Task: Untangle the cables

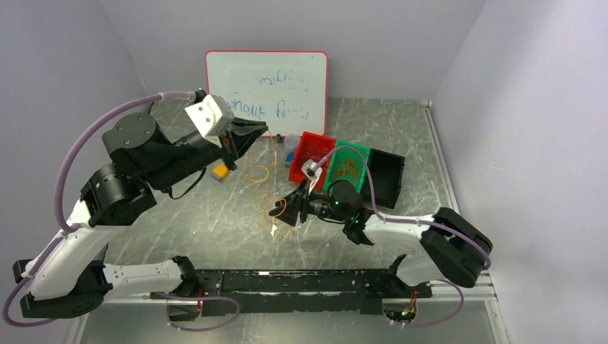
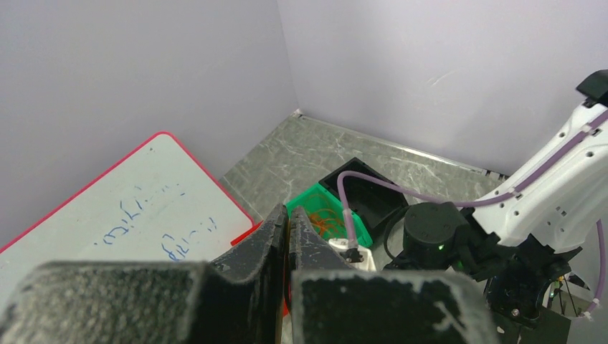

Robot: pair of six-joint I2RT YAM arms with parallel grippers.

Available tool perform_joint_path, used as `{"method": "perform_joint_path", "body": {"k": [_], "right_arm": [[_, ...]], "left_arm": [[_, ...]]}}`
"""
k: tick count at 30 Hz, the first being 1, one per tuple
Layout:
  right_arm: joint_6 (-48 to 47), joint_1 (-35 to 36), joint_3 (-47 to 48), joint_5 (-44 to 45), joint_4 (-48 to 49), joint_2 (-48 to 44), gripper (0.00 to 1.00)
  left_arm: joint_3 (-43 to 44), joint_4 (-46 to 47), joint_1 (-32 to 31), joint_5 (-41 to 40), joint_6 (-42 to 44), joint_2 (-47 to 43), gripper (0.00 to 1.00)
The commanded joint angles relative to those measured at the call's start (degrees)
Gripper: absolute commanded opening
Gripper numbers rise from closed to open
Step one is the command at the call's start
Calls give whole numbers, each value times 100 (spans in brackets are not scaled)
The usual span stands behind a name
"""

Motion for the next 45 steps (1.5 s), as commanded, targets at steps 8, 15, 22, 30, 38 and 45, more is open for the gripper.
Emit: {"method": "perform_joint_path", "body": {"k": [8, 15, 22, 30, 38, 45], "right_arm": [[618, 123, -133, 973, 1189, 827, 8], [908, 122, -844, 2398, -82, 237, 0], [1068, 120, -1494, 3038, -928, -251, 0], [1200, 113, -1805, 3289, -1037, -183, 0], [941, 121, -1755, 3245, -1258, -473, 0], [-2, 121, -1437, 2717, -1980, -1418, 10]], "left_arm": [[-97, 199, -11, -53, 8, -171, 7], [88, 2, -11, -533, 6, -185, 7], [505, -117, -16, -1047, 233, -124, 7], [1145, -353, -11, -1202, 497, 110, 7], [1115, -520, -11, -981, 456, 179, 7], [713, -464, -11, -537, 369, 61, 7]]}}
